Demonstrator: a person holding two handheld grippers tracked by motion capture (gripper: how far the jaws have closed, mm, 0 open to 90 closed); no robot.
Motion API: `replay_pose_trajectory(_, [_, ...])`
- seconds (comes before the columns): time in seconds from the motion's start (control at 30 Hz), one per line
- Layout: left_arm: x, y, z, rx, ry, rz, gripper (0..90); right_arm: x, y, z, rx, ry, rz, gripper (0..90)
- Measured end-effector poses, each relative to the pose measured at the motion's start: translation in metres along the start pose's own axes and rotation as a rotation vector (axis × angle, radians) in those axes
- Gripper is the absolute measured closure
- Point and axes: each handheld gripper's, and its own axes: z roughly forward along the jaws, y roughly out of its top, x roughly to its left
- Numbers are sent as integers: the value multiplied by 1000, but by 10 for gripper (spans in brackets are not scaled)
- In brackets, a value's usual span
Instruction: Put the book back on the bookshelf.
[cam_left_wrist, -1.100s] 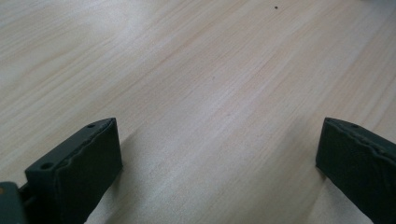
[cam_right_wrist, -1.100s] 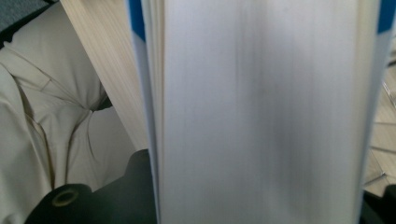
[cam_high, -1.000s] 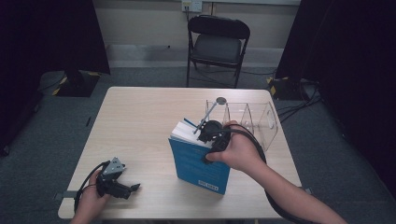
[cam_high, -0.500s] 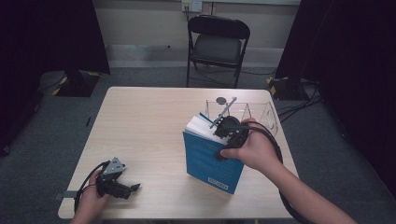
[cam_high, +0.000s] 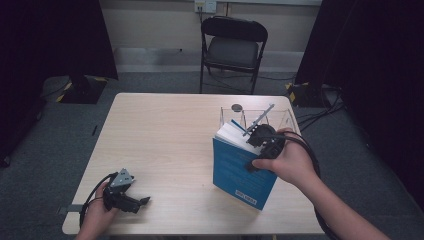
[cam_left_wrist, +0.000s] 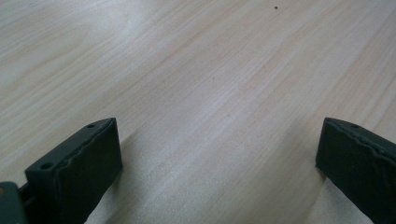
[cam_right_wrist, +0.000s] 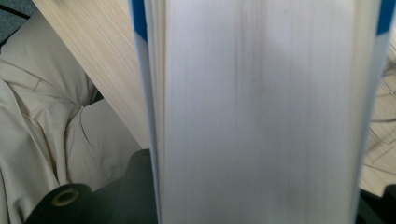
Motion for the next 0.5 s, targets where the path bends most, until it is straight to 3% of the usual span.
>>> replay_pose_trajectory(0.5, [0, 0, 0, -4, 0, -1, 0, -18, -30, -11, 5, -22, 74, 616])
